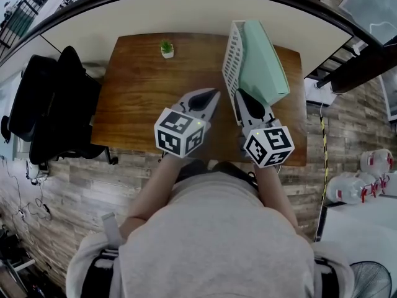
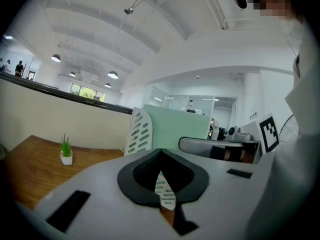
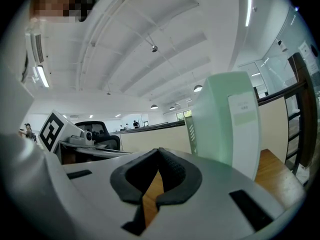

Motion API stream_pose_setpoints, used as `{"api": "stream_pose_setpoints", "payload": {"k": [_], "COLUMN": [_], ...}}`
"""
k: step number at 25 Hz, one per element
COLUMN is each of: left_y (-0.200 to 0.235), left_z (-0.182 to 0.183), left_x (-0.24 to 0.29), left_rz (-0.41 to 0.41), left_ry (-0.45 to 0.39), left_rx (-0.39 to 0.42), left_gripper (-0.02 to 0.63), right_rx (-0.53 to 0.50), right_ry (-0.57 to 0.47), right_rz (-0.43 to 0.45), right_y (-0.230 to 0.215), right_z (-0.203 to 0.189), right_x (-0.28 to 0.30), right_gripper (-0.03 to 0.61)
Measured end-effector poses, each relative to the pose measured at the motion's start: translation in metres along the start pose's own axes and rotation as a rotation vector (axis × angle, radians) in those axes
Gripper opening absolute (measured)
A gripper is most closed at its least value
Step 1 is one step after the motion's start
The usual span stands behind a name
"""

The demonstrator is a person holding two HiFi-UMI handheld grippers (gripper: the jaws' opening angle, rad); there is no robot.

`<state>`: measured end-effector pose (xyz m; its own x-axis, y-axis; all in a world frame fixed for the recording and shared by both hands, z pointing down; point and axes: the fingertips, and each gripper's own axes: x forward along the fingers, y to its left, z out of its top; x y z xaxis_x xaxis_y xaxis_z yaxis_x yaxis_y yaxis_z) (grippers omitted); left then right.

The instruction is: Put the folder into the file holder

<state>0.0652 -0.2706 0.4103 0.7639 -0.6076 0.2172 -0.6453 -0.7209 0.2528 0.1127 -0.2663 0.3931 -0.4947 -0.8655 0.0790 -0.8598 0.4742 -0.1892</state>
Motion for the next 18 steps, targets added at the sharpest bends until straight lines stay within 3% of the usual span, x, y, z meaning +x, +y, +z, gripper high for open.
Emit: {"api": "stream_pose_setpoints", "payload": {"k": [18], "left_y": [-0.0078], "left_z": [-0.0040], "left_x": [0.0025], "left_rz": [-0.025], "left_ry": [0.019], "left_rx": [-0.007], "left_gripper": [0.013], "right_rx": [-0.013], "right_ry": [0.013], "right_rz": [0.020], "right_y": [0.0053], "right_z": [-0.0010], "right_x": [-0.0037], "right_gripper": [0.009]}}
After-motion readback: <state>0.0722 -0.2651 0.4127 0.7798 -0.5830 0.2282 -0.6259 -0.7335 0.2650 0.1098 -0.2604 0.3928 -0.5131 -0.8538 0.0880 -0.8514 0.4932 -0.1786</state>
